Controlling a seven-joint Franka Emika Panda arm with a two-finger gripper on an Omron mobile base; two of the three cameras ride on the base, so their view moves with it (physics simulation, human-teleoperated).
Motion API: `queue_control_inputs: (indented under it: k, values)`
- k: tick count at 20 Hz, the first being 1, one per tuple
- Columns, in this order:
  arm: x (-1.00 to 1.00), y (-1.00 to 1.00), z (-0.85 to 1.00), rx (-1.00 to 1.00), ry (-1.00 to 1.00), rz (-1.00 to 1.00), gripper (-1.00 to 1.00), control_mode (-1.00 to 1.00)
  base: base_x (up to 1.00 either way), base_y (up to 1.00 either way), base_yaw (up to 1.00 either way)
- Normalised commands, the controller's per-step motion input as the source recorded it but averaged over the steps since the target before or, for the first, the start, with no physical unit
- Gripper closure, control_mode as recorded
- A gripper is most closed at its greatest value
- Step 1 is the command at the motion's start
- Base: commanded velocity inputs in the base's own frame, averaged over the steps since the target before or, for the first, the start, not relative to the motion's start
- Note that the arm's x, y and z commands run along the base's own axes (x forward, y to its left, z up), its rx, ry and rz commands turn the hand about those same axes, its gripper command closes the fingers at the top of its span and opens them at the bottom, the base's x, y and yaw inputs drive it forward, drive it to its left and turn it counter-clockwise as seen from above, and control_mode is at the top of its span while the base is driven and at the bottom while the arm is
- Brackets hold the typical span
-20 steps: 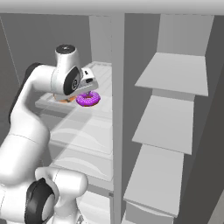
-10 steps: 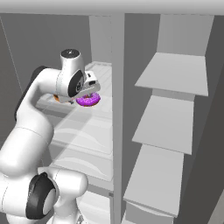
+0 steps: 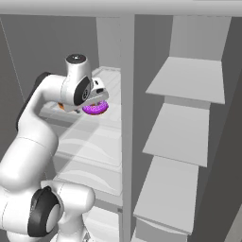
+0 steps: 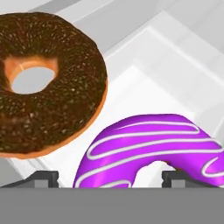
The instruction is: Take the donuts from the fridge and place them on the empty tray on the dining counter.
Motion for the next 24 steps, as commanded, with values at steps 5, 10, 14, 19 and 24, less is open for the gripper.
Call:
queue_control_inputs:
  k: [5,10,14,19,24]
  values:
    - [0.01,0.00,-0.82,0.00,0.04,0.00,-1.00,-1.00,0.00,0.00,0.00]
    - [0.06,0.00,-0.40,0.00,0.03,0.00,1.00,-1.00,0.00,0.00,0.00]
    - [-0.09,0.00,-0.03,0.00,0.00,0.00,1.00,-1.00,0.00,0.00,0.00]
    - [-0.93,0.00,-0.01,-0.01,-0.33,0.05,1.00,-1.00,0.00,0.00,0.00]
    - [-1.00,-0.01,0.44,-0.01,-0.49,0.08,1.00,-1.00,0.00,0.00,0.00]
